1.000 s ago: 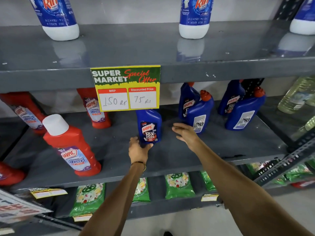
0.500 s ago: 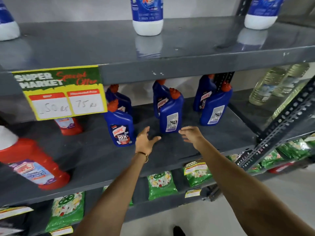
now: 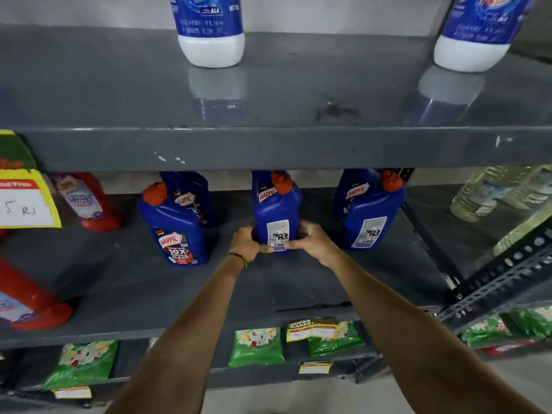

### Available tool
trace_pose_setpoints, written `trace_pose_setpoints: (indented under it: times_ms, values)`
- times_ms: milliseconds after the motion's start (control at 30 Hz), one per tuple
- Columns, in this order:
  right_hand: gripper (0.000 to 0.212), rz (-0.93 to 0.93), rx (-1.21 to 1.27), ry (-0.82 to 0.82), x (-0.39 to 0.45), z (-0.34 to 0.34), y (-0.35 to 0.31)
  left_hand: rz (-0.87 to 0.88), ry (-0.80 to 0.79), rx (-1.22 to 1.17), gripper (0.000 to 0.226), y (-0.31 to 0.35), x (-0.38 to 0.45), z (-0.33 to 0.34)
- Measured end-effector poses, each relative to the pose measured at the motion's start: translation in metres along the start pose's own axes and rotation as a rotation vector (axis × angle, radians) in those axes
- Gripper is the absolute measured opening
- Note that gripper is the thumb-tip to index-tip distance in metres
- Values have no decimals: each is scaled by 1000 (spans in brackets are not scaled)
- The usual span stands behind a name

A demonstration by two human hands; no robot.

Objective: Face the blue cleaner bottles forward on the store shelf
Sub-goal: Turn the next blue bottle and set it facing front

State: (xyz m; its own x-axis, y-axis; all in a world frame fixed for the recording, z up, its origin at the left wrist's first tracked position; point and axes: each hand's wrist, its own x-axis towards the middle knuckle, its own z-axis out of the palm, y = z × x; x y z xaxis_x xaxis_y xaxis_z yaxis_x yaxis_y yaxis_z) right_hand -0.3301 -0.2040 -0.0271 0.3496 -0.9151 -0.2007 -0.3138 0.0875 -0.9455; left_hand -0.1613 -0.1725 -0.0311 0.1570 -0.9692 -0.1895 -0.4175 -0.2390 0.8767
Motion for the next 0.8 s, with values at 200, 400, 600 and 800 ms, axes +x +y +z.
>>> trace_pose_setpoints:
  times_ms: [200, 400, 600, 800]
  values:
    - [54, -61, 94, -63, 1, -6, -4, 86, 43, -130, 66, -6, -12, -3]
    - [77, -78, 159, -20, -4, -4, -28, 144, 263, -138, 50, 4, -26, 7]
    - [74, -159, 186, 26, -11, 18, -41, 274, 355, 43, 42, 16, -42, 12]
    - [59, -166, 282, 1, -17, 2, -36, 84, -174, -317, 52, 12, -35, -33]
